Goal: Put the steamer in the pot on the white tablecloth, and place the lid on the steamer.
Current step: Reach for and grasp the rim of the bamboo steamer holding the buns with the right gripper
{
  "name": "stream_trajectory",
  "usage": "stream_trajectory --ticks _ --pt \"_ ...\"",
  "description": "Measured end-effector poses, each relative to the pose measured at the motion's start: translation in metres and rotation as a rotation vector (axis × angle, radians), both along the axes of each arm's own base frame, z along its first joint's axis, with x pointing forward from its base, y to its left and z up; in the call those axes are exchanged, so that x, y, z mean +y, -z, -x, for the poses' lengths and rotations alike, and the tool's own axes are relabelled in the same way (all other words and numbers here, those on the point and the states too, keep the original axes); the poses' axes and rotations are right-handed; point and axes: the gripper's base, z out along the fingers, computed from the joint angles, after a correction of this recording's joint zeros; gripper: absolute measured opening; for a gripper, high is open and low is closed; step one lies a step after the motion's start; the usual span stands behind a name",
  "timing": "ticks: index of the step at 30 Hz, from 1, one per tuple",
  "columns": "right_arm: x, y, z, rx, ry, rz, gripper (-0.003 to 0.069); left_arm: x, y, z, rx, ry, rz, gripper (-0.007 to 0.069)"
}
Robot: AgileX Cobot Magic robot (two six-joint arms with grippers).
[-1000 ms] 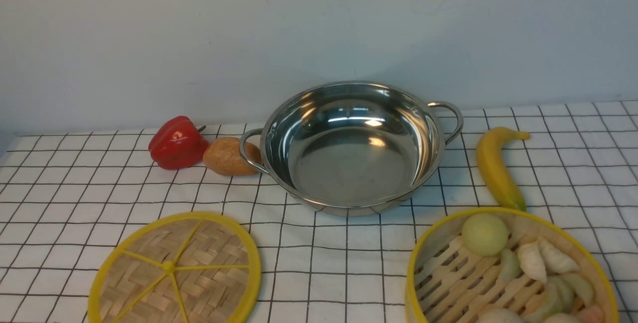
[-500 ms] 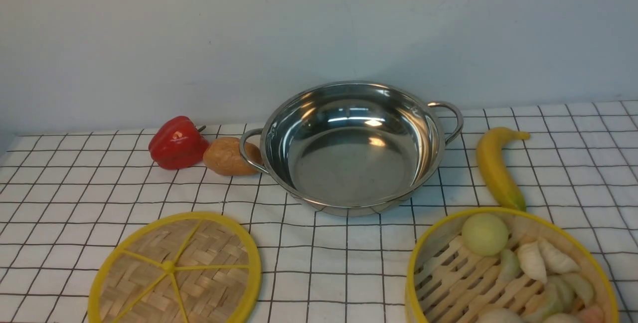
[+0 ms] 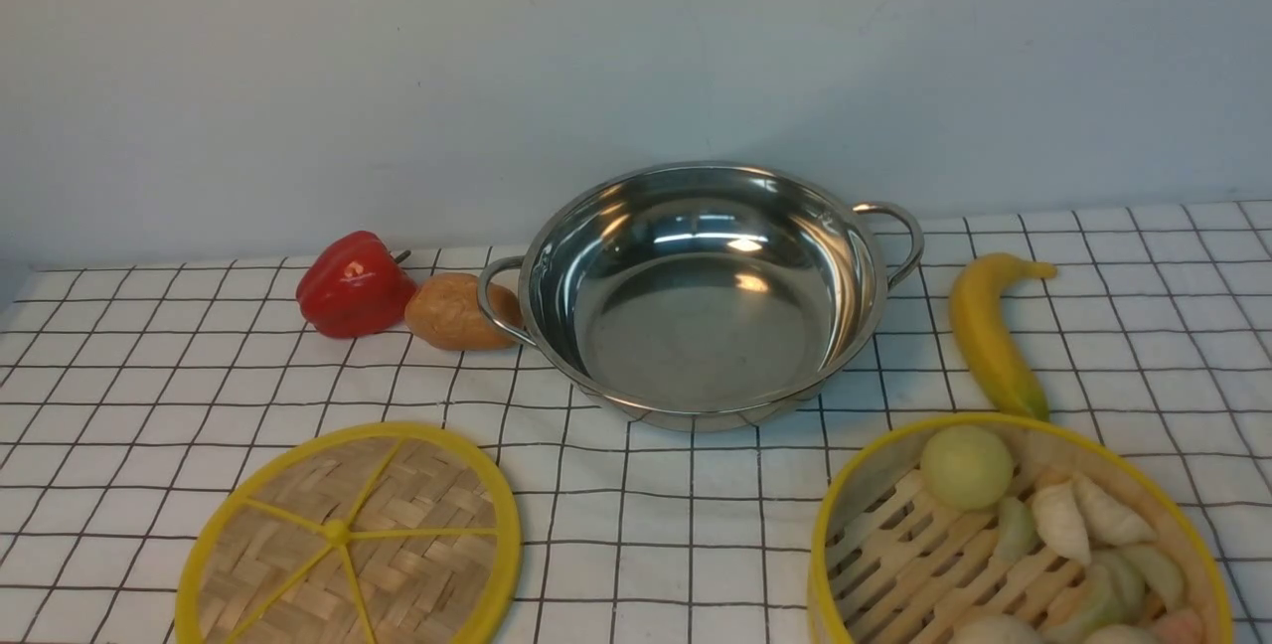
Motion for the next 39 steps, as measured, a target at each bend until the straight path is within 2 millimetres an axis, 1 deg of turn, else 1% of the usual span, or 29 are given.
stream_trajectory --ticks 1,4,5,6,9,11,14,18,20,22,23,24,26,27,28,29,30,31,32,34,35,39 --pt "0.001 -0.011 0.003 0.028 -0.016 0.006 0.0246 0.000 0.000 0.000 0.000 0.000 -0.001 0.0243" --pt "0.005 -0.023 0.002 0.158 -0.051 0.047 0.0246 0.000 0.000 0.000 0.000 0.000 -0.001 0.0243" --pt "0.005 -0.027 0.004 0.159 -0.053 0.051 0.0246 0.000 0.000 0.000 0.000 0.000 -0.001 0.0243" --pt "0.007 -0.032 0.003 0.230 -0.076 0.069 0.0246 0.000 0.000 0.000 0.000 0.000 -0.001 0.0243" --pt "0.011 -0.045 0.004 0.273 -0.116 0.053 0.0246 0.000 0.000 0.000 0.000 0.000 -0.001 0.0243" --pt "0.013 -0.049 0.003 0.278 -0.139 0.029 0.0246 0.000 0.000 0.000 0.000 0.000 -0.001 0.0243" --pt "0.018 -0.048 0.002 0.321 -0.198 -0.019 0.0246 0.000 0.000 0.000 0.000 0.000 -0.001 0.0243" --pt "0.020 -0.038 -0.008 0.464 -0.234 0.093 0.0246 0.000 0.000 0.000 0.000 0.000 -0.001 0.0243" --pt "0.019 -0.029 -0.020 0.588 -0.227 0.165 0.0246 0.000 0.000 0.000 0.000 0.000 -0.001 0.0243" --pt "0.017 -0.017 -0.038 0.760 -0.230 0.222 0.0246 0.000 0.000 0.000 0.000 0.000 -0.001 0.0243" --pt "0.016 -0.014 -0.042 0.797 -0.232 0.233 0.0246 0.000 0.000 0.000 0.000 0.000 -0.001 0.0243" --pt "0.014 -0.004 -0.058 0.925 -0.239 0.272 0.0246 0.000 0.000 0.000 0.000 0.000 -0.001 0.0243" --pt "0.012 0.011 -0.081 1.086 -0.255 0.318 0.0246 0.000 0.000 0.000 0.000 0.000 -0.001 0.0243" --pt "0.011 0.018 -0.093 1.150 -0.264 0.339 0.0246 0.000 0.000 0.000 0.000 0.000 -0.002 0.0243" --pt "0.011 0.021 -0.097 1.173 -0.270 0.350 0.0246 0.000 0.000 0.000 0.000 0.000 -0.002 0.0243" --pt "0.010 0.030 -0.114 1.254 -0.281 0.376 0.0246 0.000 0.000 0.000 0.000 0.000 -0.002 0.0243" --pt "0.009 0.036 -0.126 1.301 -0.288 0.395 0.0246 0.000 0.000 0.000 0.000 0.000 -0.002 0.0243" --pt "0.008 0.039 -0.139 1.326 -0.291 0.418 0.0250 0.000 0.000 0.000 0.000 0.000 -0.003 0.0243" --pt "0.008 0.041 -0.141 1.334 -0.293 0.417 0.0251 0.000 0.000 0.000 0.000 0.000 -0.003 0.0243" --pt "0.007 0.044 -0.156 1.358 -0.298 0.442 0.0263 0.000 0.000 0.000 0.000 0.000 -0.003 0.0243" --pt "0.007 0.045 -0.170 1.366 -0.305 0.457 0.0287 0.000 0.000 0.000 0.000 0.000 -0.004 0.0243" --pt "0.007 0.048 -0.198 1.361 -0.309 0.471 0.0349 0.000 0.000 0.000 0.000 0.000 -0.004 0.0243"
